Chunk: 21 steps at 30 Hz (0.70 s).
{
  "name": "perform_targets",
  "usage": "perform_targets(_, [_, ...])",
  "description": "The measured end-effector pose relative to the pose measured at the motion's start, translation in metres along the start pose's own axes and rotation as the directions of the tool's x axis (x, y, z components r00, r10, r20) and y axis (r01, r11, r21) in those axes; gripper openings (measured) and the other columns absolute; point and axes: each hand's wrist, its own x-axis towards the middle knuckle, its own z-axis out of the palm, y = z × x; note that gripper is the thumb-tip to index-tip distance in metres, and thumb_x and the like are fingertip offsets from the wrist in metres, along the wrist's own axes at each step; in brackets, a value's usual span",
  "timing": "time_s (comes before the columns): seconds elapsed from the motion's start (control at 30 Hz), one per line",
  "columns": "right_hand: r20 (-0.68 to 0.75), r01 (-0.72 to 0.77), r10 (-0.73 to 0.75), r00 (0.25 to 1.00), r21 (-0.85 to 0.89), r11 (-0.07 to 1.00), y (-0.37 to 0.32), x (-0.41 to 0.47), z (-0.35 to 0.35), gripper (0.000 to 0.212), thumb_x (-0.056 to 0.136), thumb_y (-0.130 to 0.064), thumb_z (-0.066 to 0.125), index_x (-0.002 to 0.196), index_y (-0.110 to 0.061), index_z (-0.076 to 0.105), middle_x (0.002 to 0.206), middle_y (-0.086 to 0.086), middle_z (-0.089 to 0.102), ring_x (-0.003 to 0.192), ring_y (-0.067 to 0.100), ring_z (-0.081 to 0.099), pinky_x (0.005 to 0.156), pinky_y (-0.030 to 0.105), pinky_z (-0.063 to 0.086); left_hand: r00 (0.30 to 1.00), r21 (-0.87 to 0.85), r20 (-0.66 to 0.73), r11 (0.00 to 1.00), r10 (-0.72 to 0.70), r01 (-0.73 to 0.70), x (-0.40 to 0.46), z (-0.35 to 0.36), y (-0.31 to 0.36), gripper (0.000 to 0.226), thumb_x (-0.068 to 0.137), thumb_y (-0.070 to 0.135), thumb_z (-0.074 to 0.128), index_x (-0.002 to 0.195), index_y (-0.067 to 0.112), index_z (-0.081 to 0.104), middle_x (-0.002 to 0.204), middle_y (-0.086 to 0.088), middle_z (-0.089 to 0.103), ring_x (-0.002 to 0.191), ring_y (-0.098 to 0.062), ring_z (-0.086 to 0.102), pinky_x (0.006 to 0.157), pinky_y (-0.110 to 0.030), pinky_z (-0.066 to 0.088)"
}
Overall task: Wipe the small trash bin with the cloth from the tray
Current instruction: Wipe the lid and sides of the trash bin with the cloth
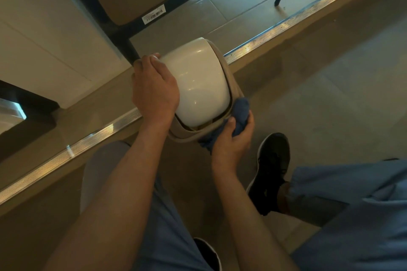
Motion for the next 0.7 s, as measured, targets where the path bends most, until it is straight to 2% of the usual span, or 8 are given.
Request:
perform_targets(0.1, [-0.028,-0.112,0.113,0.993,0.045,0.993,-0.009,0.006,0.003,0.040,0.104,-0.020,0.055,0.143,-0.019,0.049,0.134,0.001,0.061,0.121,0.015,0.060,0.103,0.037,0.051,1.000,-0.003,0.000,1.000,-0.007,0.007,0.001,-0.001,0.001,0.043,0.106,0.035,0.024,0.127,0.020,0.058,0.131,-0.006,0.057,0.109,-0.024,0.060,0.081,-0.037,0.049])
perform_targets(0.2, [-0.084,-0.141,0.149,0.985,0.088,0.986,-0.015,0.028,0.011,0.039,0.104,-0.022,0.055,0.142,-0.016,0.052,0.131,0.003,0.064,0.119,0.019,0.062,0.105,0.046,0.050,1.000,0.025,0.001,1.000,-0.007,0.007,-0.002,0.000,0.003,0.042,0.107,0.035,0.024,0.129,0.020,0.057,0.132,-0.006,0.056,0.110,-0.021,0.058,0.078,-0.030,0.041])
perform_targets(0.27, [-0.099,-0.172,0.181,0.978,0.099,0.980,-0.015,0.030,0.015,0.042,0.103,-0.025,0.057,0.144,-0.016,0.050,0.134,0.005,0.063,0.123,0.020,0.060,0.107,0.049,0.048,1.000,0.024,-0.002,1.000,-0.007,0.007,-0.002,0.000,0.003,0.043,0.106,0.035,0.024,0.129,0.019,0.057,0.133,-0.006,0.056,0.110,-0.021,0.058,0.078,-0.030,0.042])
perform_targets(0.37, [-0.073,-0.243,0.252,0.965,0.107,0.964,-0.013,0.007,0.016,0.048,0.102,-0.030,0.059,0.147,-0.017,0.045,0.142,0.005,0.057,0.129,0.021,0.056,0.108,0.043,0.048,1.000,0.024,-0.006,1.000,-0.003,0.003,-0.002,0.001,0.002,0.046,0.105,0.037,0.022,0.128,0.019,0.058,0.133,-0.007,0.056,0.111,-0.022,0.058,0.079,-0.030,0.042])
perform_targets(0.5, [-0.015,-0.251,0.255,0.967,0.145,0.957,-0.001,-0.024,0.016,0.030,0.100,-0.027,0.063,0.125,-0.028,0.046,0.125,0.002,0.061,0.116,0.020,0.062,0.096,0.037,0.053,1.000,0.008,-0.006,1.000,0.001,-0.001,-0.002,0.000,0.001,0.045,0.105,0.037,0.023,0.128,0.018,0.057,0.133,-0.007,0.056,0.110,-0.022,0.058,0.079,-0.029,0.042])
perform_targets(0.6, [-0.027,-0.211,0.215,0.976,0.104,0.972,0.000,-0.011,0.011,0.032,0.095,-0.028,0.070,0.118,-0.029,0.048,0.121,0.003,0.063,0.110,0.020,0.065,0.095,0.045,0.056,1.000,0.002,-0.010,1.000,0.005,-0.005,-0.003,0.000,0.003,0.044,0.105,0.036,0.024,0.128,0.018,0.057,0.132,-0.007,0.056,0.109,-0.021,0.058,0.078,-0.030,0.043])
perform_targets(0.7, [0.025,-0.277,0.277,0.961,0.152,0.949,-0.003,0.003,0.006,0.030,0.093,-0.027,0.073,0.110,-0.034,0.049,0.121,0.003,0.065,0.109,0.021,0.066,0.097,0.050,0.056,1.000,-0.001,-0.024,1.000,-0.005,0.005,-0.004,0.000,0.005,0.043,0.105,0.035,0.024,0.126,0.019,0.057,0.131,-0.006,0.056,0.109,-0.023,0.058,0.079,-0.033,0.045])
